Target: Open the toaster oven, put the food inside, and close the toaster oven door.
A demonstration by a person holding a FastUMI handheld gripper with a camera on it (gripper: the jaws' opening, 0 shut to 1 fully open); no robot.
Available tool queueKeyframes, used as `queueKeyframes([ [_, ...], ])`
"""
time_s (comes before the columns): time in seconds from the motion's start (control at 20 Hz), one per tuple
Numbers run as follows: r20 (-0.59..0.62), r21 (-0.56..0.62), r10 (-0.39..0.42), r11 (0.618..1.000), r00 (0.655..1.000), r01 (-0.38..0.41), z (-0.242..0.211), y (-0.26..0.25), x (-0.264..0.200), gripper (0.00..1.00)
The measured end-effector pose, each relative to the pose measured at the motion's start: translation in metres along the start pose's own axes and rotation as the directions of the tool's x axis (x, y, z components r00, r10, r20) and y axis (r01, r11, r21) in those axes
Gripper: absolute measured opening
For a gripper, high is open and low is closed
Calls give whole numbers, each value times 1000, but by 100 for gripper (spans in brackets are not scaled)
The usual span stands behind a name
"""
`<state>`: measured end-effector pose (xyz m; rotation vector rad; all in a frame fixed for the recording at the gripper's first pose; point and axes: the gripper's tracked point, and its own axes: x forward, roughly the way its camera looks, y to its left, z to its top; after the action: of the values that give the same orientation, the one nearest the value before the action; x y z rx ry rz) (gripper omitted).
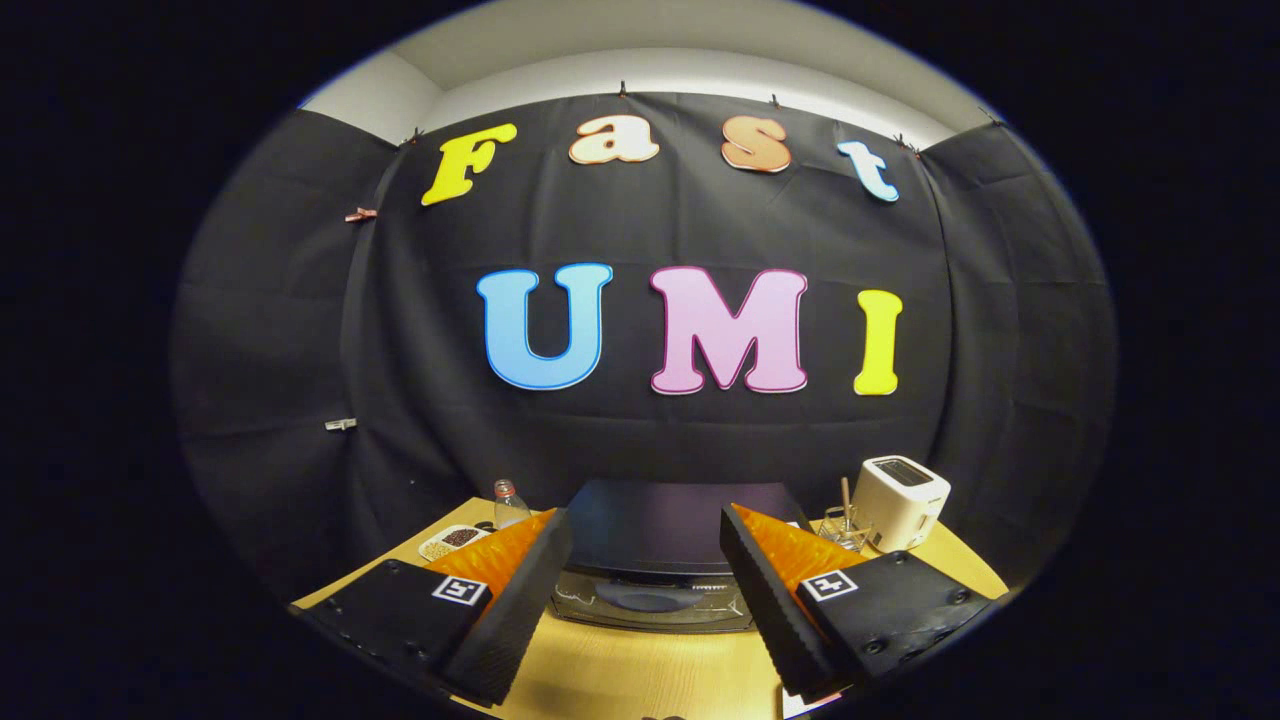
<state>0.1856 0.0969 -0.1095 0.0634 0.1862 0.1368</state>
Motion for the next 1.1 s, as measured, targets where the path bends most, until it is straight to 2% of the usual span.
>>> queueKeyframes([
  [0.3, -106, -8, -4, 1000, 994, 3, -59, 11, 49, 98],
  [0.6, -242, 19, -75, 996, 967, 82, -127, 1, 86, 98],
  [0.85, -269, -6, -112, 993, 957, 114, -147, -6, 100, 98],
  [1.1, -268, 17, -129, 990, 955, 139, -152, -14, 100, 98],
])
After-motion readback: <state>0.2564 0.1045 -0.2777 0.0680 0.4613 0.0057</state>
